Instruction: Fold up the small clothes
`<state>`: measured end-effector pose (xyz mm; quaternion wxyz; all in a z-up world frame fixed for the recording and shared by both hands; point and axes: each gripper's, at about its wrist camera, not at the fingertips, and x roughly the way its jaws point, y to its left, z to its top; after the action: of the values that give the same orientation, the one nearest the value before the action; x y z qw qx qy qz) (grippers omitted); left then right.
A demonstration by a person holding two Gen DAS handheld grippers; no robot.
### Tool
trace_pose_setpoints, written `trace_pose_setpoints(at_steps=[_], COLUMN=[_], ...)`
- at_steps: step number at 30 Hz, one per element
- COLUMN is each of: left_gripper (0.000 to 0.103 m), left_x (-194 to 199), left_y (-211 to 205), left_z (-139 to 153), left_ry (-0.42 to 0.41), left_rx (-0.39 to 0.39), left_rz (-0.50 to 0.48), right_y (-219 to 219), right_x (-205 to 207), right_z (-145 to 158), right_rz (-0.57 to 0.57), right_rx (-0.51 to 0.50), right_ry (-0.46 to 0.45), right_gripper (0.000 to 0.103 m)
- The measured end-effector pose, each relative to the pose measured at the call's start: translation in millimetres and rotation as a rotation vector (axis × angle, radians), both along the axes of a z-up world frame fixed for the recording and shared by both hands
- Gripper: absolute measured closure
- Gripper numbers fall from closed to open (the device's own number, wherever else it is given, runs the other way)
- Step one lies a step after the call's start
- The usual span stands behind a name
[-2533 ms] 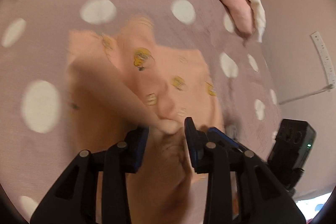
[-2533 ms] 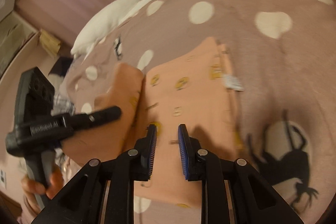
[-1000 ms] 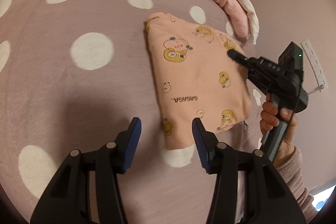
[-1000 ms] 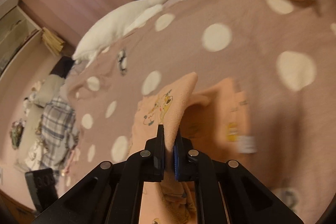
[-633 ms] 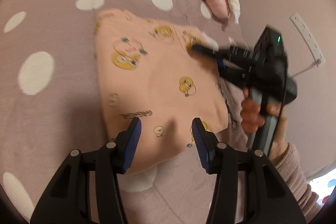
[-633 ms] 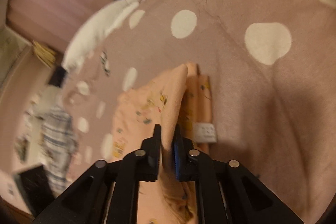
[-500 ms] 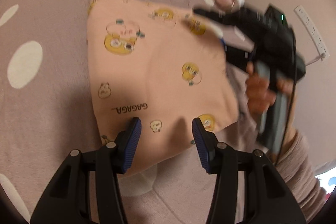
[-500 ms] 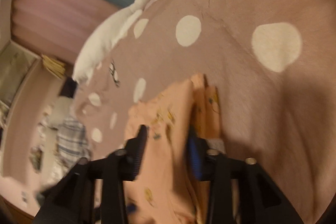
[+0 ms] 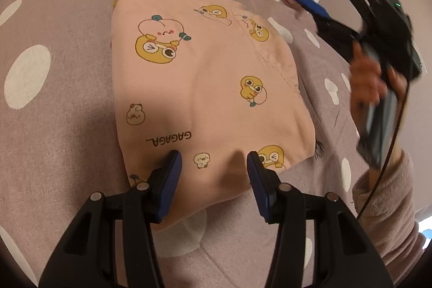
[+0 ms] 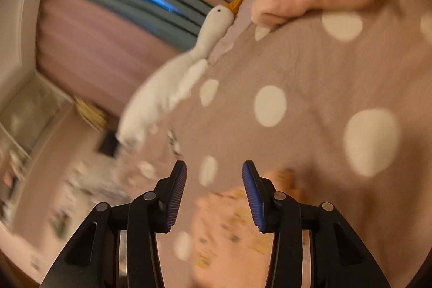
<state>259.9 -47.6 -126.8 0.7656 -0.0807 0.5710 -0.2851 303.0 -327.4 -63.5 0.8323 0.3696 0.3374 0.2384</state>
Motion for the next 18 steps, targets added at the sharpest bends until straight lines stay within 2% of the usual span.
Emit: trace_pose_setpoints(at_steps=[6,7,11,14,16,18], left_gripper=[0.053,0.053,0.053,0.053,0.053,0.053], left_x=[-0.6,-1.5,-0.4,-0.1,-1.7,-4.6], left_y=[-4.2,-7.5,-8.9,-11.5,-10.4,-8.2], left_z=[1.2,1.3,1.4,1.9,-0.7,-1.0], left_ry=[-0.009,-0.012,-0.026,-0.036,-0.041,-0.044], left_rx=[0.018,0.022,0.043,0.054,0.059,0.058], left_rz=[-0.005,-0.006,-0.018,-0.023,-0.024,-0.026], right_y=[47.9,50.8,68.6,76.4,81.6,77.1], right_x=[-45.6,-52.8,-77.9,-84.9,-85.1,-87.2], right_z=[7.4,6.1,-1.0,-15.0,-30.3,-42.0], right_rz=[0.145,0.162,0.210,0.244,0.240,0.242], right_rx=[-0.396,-0.420,-0.550,-0.672,-0.808,-0.831], right_ry=[-0.030,-0.046,-0.082,-0.068,-0.044,-0.023], right_gripper=[0.060,0.067,0.077,0.078,0.078,0.078])
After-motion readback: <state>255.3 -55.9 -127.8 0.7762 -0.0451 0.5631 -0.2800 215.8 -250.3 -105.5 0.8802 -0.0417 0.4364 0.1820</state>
